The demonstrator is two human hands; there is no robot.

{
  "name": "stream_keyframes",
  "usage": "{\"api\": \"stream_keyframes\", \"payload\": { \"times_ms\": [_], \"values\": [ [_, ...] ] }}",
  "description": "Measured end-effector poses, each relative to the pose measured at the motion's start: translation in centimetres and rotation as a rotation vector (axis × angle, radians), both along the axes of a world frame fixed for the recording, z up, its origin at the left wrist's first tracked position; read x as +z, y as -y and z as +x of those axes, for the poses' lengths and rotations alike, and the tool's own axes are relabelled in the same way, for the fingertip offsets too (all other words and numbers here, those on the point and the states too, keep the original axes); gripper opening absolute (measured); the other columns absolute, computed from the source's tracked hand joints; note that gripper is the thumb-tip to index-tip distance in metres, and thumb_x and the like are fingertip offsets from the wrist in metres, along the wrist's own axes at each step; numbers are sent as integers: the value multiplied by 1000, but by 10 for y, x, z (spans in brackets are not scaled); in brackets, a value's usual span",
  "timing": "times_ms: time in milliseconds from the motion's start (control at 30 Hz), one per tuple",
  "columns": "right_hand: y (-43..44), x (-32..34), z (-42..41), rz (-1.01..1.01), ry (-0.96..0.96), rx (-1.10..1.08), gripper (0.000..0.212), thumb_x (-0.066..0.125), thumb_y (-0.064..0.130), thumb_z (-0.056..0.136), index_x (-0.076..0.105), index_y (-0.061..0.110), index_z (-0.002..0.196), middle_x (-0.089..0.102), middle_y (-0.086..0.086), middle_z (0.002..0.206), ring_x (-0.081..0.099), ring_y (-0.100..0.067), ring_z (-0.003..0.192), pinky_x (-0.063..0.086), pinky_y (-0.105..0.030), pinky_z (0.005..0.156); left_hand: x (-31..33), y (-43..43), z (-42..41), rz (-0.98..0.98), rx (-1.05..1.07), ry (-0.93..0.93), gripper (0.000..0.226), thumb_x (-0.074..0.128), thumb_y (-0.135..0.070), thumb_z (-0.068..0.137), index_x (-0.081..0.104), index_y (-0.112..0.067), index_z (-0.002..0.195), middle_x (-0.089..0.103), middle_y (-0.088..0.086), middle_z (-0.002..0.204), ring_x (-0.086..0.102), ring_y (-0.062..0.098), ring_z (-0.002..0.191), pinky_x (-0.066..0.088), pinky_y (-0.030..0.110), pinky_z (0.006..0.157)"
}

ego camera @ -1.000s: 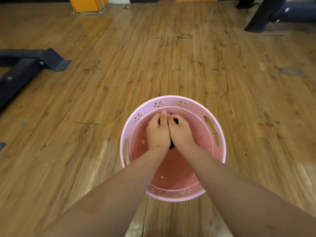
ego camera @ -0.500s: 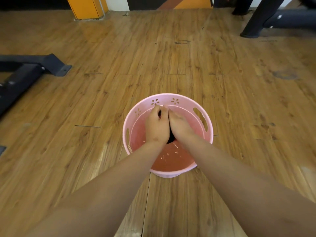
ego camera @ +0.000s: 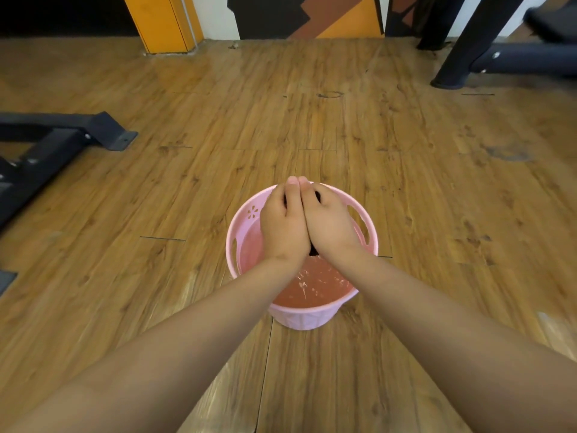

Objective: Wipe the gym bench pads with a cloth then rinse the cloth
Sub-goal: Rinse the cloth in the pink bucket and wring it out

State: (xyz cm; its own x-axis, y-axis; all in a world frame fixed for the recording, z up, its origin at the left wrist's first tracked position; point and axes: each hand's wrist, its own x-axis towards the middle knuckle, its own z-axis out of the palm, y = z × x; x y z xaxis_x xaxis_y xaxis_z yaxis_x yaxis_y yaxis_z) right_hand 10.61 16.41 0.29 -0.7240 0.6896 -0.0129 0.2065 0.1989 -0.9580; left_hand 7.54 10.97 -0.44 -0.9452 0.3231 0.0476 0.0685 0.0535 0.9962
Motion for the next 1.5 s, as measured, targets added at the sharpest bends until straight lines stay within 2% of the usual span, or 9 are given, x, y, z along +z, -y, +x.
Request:
{"api": "stream_keyframes", "payload": {
  "times_ms": [200,333,800,933,1033,1133,1233,1367,1500],
  "values": [
    [-2,9,9,5,3,-1,47,35,40,102,62,20,68,65,4,61,65,-7,65,52,-29,63,8,-4,6,-6,-48,51,45,38,-53,92,61,-33,59,64,-9,62,68,22,77,55,52,80],
    [-2,10,13,0,2,-29,46,32,37,103,62,21,71,69,-3,72,67,-16,74,56,-37,73,9,-4,8,-32,-70,21,44,39,-39,102,59,-26,65,65,-7,65,66,17,76,55,48,81],
    [-5,6,14,59,46,-22,47,29,31,104,63,17,75,69,-11,74,68,-22,72,56,-38,66,10,-2,8,-66,-107,-34,41,36,-32,104,59,-27,71,67,-5,71,68,17,80,55,41,79],
    [-6,14,11,119,-40,-75,40,38,26,100,57,9,70,62,2,63,58,-12,61,46,-30,58,14,-9,7,6,-77,121,35,44,-41,99,59,-25,72,68,-2,71,68,24,81,55,51,83],
    [-7,17,9,186,-99,-133,38,46,25,97,42,18,60,48,14,48,42,-2,48,32,-22,47,17,-13,6,2,-5,265,39,45,-58,94,59,-22,86,70,-1,77,69,23,82,56,44,81],
    [-6,14,13,237,-102,-102,25,50,27,96,49,21,72,54,14,58,50,-2,56,42,-26,55,15,-9,7,67,-59,516,53,44,-67,90,68,-20,100,75,0,90,71,21,86,56,36,74],
    [-6,7,20,349,-19,-15,17,43,23,97,52,22,82,59,9,79,56,-11,72,46,-35,61,19,-1,10,93,-63,714,55,47,-69,87,68,-19,90,74,5,92,70,23,85,55,34,68],
    [-2,5,19,470,62,27,27,37,28,98,53,13,81,58,-1,82,54,-21,75,36,-34,61,21,0,5,53,-63,581,57,46,-68,88,72,-21,70,73,1,76,69,23,83,54,37,77],
    [3,7,9,375,328,68,49,22,51,99,58,17,101,60,0,82,58,-23,76,39,-32,61,22,0,2,-44,59,406,50,46,-54,96,70,-11,87,71,4,79,67,23,79,49,29,64]
  ]
}}
